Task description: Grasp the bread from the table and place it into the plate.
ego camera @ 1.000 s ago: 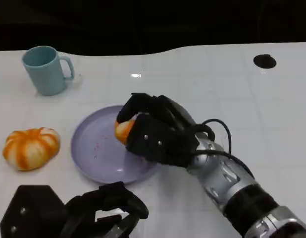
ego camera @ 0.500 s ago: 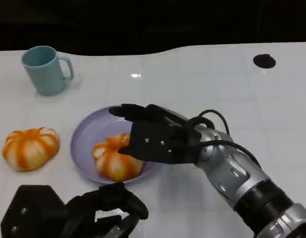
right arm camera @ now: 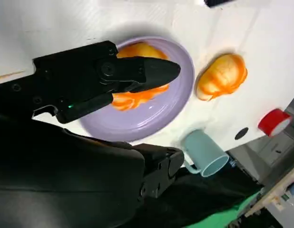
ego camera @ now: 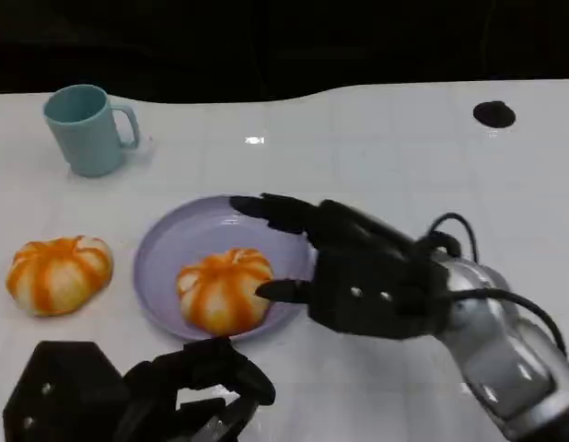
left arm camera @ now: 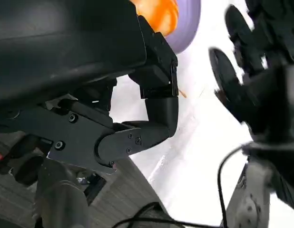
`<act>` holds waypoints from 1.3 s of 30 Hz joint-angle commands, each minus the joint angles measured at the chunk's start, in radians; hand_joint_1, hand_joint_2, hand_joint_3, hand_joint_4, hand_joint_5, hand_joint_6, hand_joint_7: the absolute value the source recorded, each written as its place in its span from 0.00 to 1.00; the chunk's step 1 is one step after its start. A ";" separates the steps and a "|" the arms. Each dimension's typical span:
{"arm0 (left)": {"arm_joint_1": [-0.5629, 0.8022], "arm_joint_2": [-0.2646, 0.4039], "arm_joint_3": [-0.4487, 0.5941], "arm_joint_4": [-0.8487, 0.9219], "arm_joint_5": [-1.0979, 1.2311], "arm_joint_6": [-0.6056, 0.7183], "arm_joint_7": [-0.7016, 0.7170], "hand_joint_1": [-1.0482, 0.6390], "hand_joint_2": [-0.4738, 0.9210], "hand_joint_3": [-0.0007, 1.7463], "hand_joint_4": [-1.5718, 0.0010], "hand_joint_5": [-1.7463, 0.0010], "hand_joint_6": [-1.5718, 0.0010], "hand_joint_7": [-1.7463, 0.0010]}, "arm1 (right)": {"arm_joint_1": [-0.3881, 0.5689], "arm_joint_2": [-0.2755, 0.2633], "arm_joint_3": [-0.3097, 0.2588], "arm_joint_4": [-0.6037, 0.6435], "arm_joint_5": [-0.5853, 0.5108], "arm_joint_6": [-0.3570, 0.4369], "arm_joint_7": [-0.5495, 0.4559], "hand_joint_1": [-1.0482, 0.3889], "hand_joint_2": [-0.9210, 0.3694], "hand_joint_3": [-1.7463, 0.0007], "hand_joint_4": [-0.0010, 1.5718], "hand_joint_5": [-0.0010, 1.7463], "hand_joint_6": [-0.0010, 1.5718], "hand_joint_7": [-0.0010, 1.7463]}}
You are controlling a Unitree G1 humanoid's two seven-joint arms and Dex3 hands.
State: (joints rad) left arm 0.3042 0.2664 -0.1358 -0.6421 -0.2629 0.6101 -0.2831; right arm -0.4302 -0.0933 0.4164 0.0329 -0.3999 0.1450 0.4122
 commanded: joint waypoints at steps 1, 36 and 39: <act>-0.002 0.013 0.008 0.010 0.007 -0.005 -0.001 0.43 0.95 0.40 0.55 0.00 0.62 0.14 | 0.093 -0.061 -0.048 -0.138 0.048 0.012 0.021 0.26 0.00 0.81 0.11 0.13 0.16 0.04; -0.006 0.015 0.038 0.035 -0.021 -0.019 -0.013 0.42 1.00 0.32 0.57 0.00 0.61 0.18 | 0.649 -0.255 -0.334 -0.460 0.084 -0.254 -0.106 0.71 0.39 0.29 0.49 0.98 0.50 0.76; -0.006 0.018 0.043 0.035 -0.025 -0.021 -0.017 0.42 1.00 0.32 0.58 0.00 0.61 0.18 | 0.680 -0.253 -0.344 -0.475 0.061 -0.242 -0.120 0.74 0.42 0.26 0.50 1.00 0.48 0.81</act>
State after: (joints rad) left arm 0.2930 0.2694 -0.1063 -0.6002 -0.2823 0.5858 -0.2925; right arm 0.2223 -0.3327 0.0928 -0.4191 -0.3251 -0.1132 0.3093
